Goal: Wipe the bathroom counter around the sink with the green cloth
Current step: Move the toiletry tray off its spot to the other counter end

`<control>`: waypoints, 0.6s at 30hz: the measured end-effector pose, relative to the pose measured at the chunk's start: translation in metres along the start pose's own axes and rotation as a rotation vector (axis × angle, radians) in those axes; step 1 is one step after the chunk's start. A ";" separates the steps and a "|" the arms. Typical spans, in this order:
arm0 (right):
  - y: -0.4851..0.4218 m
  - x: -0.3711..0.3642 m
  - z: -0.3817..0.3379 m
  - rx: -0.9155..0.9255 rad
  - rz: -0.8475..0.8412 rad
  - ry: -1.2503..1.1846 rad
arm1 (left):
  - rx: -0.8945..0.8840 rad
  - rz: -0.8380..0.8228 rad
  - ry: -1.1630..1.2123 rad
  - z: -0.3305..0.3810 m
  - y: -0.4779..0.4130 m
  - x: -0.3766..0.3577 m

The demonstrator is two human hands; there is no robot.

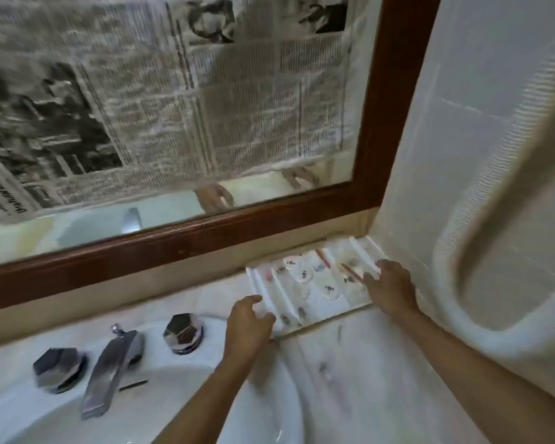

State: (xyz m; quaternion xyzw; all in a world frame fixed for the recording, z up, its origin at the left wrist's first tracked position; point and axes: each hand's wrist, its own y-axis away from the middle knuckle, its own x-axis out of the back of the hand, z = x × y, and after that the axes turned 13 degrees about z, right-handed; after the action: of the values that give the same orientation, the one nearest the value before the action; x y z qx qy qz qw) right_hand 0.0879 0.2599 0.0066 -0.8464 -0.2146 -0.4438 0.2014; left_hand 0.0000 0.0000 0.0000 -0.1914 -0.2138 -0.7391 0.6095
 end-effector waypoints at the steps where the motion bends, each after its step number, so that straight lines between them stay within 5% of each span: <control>1: -0.010 -0.005 0.002 0.020 0.010 0.029 | -0.006 0.028 -0.010 -0.001 -0.007 -0.006; 11: -0.044 -0.043 0.011 -0.113 -0.075 -0.039 | 0.088 0.050 -0.163 0.014 -0.026 -0.029; 18: -0.078 -0.086 0.072 -0.455 -0.118 -0.336 | 0.224 -0.038 -0.071 0.027 -0.024 -0.021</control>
State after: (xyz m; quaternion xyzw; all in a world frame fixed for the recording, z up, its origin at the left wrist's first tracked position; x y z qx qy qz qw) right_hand 0.0494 0.3470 -0.0914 -0.9176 -0.1886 -0.3450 -0.0580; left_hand -0.0188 0.0362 0.0094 -0.1437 -0.3201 -0.7148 0.6050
